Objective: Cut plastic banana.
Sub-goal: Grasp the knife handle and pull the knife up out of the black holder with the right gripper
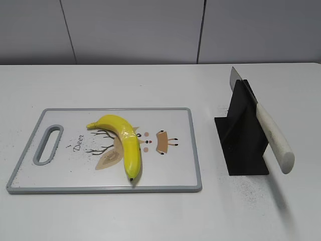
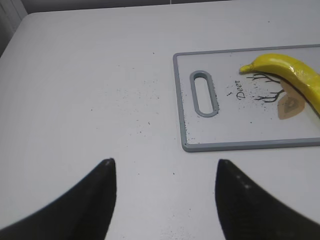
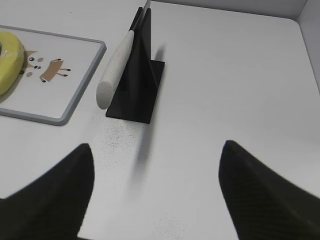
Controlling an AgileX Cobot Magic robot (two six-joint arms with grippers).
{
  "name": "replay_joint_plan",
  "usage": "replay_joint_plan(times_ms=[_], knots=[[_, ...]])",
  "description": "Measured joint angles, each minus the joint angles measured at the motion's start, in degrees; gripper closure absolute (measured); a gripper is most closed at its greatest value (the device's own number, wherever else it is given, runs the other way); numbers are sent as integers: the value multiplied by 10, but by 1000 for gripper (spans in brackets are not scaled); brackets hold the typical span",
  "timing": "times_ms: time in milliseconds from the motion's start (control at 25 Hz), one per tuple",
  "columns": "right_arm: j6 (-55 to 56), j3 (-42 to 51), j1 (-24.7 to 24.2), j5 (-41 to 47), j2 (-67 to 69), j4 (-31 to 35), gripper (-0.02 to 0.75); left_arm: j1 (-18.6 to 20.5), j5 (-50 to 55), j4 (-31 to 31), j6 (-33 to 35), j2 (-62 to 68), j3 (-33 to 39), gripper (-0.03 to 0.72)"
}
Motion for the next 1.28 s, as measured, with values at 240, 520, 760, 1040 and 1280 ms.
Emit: replay_joint_plan(times_ms=[240, 520, 760, 1040, 1280], knots=[[0, 0, 0, 0, 0, 1, 148, 0, 0, 0, 0, 0, 0, 103], [0, 0, 0, 0, 0, 3, 148, 0, 0, 0, 0, 0, 0, 103], [10, -27, 0, -3, 83, 3, 148, 0, 0, 0, 0, 0, 0, 103], [97, -94, 0, -2, 237, 3, 148, 0, 0, 0, 0, 0, 0, 103], [139, -144, 12, 7, 340, 20, 148, 0, 0, 0, 0, 0, 0, 103]])
